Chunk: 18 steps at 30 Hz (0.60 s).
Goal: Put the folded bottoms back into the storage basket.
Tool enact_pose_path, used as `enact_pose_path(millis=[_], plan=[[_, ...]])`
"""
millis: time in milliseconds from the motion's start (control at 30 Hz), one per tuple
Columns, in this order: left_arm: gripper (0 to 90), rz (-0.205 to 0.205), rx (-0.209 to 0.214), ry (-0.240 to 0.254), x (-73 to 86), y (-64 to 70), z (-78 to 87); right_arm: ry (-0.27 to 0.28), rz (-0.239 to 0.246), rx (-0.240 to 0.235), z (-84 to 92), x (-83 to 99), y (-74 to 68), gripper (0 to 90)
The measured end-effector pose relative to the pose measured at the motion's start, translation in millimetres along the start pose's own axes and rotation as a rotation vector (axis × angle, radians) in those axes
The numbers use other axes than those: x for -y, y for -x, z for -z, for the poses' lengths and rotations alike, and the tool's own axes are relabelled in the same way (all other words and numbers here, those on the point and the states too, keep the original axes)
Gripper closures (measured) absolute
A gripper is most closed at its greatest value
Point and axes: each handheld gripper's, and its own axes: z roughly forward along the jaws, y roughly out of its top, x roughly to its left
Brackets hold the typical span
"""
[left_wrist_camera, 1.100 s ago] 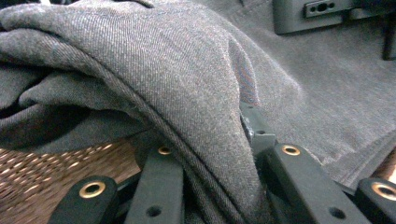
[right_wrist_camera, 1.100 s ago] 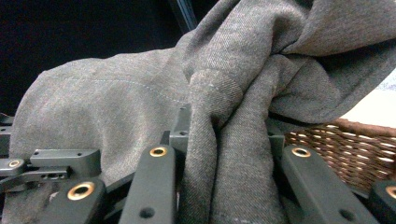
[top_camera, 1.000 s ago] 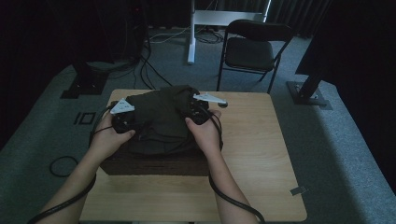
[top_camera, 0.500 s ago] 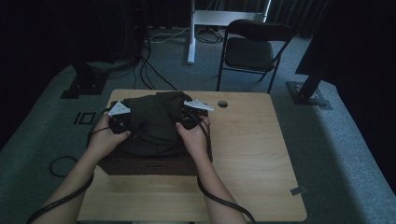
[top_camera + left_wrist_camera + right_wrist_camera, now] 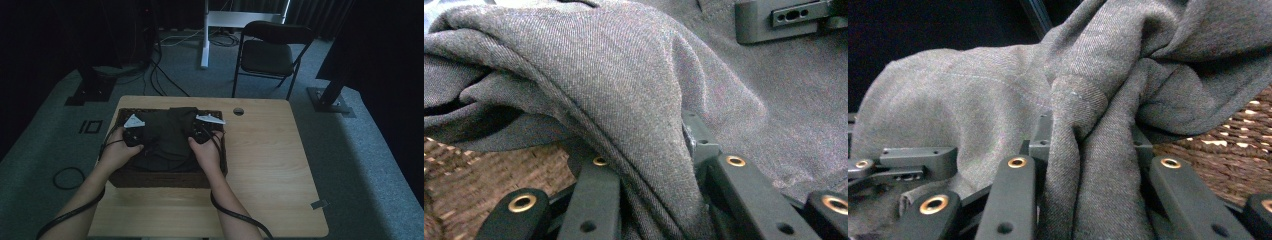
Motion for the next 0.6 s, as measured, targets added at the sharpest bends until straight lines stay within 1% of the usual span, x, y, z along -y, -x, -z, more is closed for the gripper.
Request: enact_pose_path(millis=[33,67,133,167,200,233,267,333,433,567,600], plan=[[74.3,0.007,-0.002,-0.01,3.1,-2.0,-3.6,-0.013,-0.006,0.009,-3.6,2.5,0.6,67.9],[74.3,0.007,-0.002,-0.01,3.1,-2.0,-3.6,-0.021,-0.002,0.014,-5.8,3.7,0.5,67.9],[74.3,0.015,-0.004,-0.02,6.4,-3.9,-6.9,-0.034,-0.019,0.014,-10.6,6.0,1.7,67.9],[74.3,0.028,-0.004,-0.022,9.9,-6.3,-9.9,-0.043,-0.022,0.015,-12.8,7.3,2.7,67.8],[74.3,0.028,-0.004,-0.022,9.9,-6.3,-9.9,-0.043,-0.022,0.015,-12.8,7.3,2.7,67.8],[74.3,0.037,-0.002,-0.024,13.3,-8.1,-13.3,-0.059,-0.046,0.016,-16.8,10.1,5.1,67.8],[74.3,0.036,0.0,-0.026,14.2,-8.4,-14.5,-0.071,-0.035,0.032,-19.3,11.9,5.7,67.7],[74.3,0.036,-0.002,-0.029,15.3,-8.5,-16.4,-0.078,-0.03,0.041,-20.6,13.0,5.8,67.6],[74.2,0.038,0.001,-0.038,19.9,-8.9,-24.1,-0.113,-0.008,0.062,-25.6,16.5,7.2,67.3],[73.9,0.046,0.006,-0.046,23.2,-10.0,-29.2,-0.134,-0.004,0.074,-28.7,18.2,9.9,67.2],[73.9,0.048,0.008,-0.064,25.4,-10.9,-32.5,-0.15,-0.006,0.077,-30.1,19.0,10.6,67.1]])
